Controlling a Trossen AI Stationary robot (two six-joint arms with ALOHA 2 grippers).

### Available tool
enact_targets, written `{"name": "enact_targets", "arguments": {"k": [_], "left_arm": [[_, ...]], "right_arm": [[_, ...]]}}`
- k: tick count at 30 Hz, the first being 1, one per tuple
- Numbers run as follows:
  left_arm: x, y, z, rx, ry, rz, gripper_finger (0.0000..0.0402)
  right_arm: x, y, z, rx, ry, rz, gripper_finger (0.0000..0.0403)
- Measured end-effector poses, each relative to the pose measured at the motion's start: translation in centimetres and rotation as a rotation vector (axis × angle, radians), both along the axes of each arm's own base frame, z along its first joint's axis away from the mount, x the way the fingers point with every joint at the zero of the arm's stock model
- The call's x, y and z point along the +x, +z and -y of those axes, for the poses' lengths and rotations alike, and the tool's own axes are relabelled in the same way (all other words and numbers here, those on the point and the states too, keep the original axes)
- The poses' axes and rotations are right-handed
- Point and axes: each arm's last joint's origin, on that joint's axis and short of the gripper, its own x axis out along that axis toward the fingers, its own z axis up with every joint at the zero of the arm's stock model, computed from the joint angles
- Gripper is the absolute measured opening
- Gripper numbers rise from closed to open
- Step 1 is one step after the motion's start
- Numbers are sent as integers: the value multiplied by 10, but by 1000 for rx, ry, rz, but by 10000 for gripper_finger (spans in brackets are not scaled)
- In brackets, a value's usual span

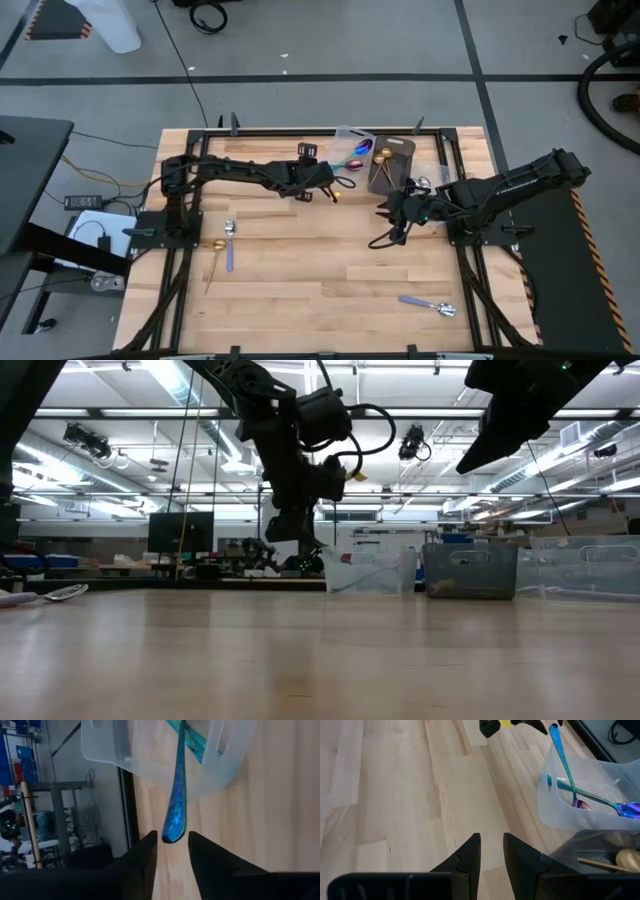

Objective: Sort silverware by color (type)
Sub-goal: Put the blue spoon into the left transparent bin

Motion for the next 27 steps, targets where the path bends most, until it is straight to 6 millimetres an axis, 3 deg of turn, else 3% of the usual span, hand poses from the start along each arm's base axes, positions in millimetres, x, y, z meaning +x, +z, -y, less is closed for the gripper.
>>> {"name": "enact_targets", "arguments": {"k": [16, 27], "left_arm": [[5, 2, -2, 21, -120, -42, 71], [4, 2, -3, -7, -135, -36, 9]], "right_arm": [[0, 0, -1, 12, 15, -3, 93], [0, 0, -1, 17, 17, -4, 93]]}}
